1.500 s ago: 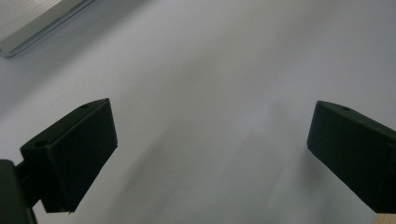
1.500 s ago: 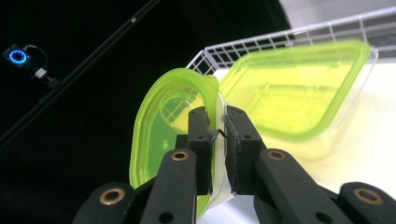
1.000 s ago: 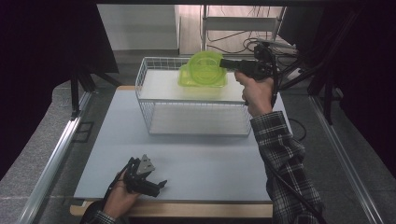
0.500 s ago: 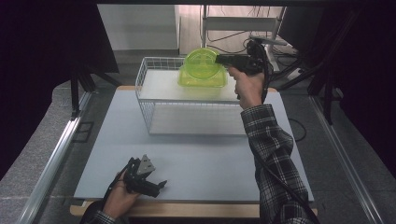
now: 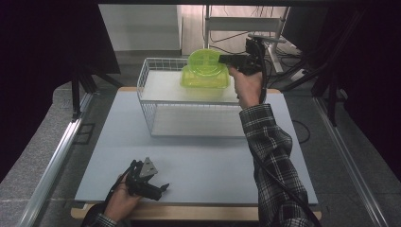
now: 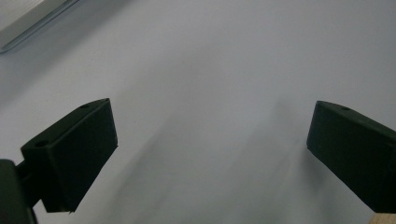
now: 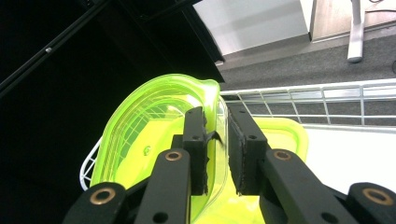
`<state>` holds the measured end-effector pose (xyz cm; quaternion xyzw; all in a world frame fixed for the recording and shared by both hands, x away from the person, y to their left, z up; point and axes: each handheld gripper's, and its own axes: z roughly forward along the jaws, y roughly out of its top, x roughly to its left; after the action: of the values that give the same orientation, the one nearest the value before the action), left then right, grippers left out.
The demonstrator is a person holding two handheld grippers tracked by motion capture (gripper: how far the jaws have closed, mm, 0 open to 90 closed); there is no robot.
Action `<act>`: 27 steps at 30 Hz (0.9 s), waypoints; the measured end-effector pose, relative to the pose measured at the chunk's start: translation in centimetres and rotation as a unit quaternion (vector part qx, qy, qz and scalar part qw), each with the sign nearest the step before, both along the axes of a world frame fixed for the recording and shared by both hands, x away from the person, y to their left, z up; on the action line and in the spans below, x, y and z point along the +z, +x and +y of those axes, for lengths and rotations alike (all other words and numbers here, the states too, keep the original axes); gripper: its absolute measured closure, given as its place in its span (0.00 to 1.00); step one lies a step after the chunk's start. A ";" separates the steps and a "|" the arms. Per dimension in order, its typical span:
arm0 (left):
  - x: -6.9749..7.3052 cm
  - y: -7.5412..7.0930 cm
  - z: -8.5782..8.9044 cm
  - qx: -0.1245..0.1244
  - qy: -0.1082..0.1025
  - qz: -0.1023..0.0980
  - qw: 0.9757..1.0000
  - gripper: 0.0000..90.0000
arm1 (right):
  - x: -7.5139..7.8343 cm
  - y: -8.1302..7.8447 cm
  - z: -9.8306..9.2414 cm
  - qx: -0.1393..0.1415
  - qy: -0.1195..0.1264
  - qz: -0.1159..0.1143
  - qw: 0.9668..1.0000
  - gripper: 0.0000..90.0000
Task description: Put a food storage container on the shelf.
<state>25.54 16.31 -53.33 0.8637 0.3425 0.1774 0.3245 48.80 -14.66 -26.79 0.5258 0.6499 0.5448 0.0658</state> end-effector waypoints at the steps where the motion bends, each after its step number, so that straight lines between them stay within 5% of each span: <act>1: 0.0 0.0 0.0 0.000 0.000 0.000 1.000 0.02 | 0.0 0.0 0.0 -0.001 -0.001 0.000 1.000 0.84; 12: 0.0 0.0 0.0 -0.002 0.003 0.002 1.000 0.02 | -0.2 0.1 -0.5 0.017 0.013 -0.006 1.000 0.66; 27: 0.0 0.0 -0.1 -0.002 0.003 0.003 1.000 0.02 | -0.1 -1.8 -2.4 0.060 -0.026 -0.046 0.997 0.37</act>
<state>25.52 16.20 -53.37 0.8657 0.3415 0.1756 0.3211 47.00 -17.04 -26.89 0.4585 0.6902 0.5546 0.0765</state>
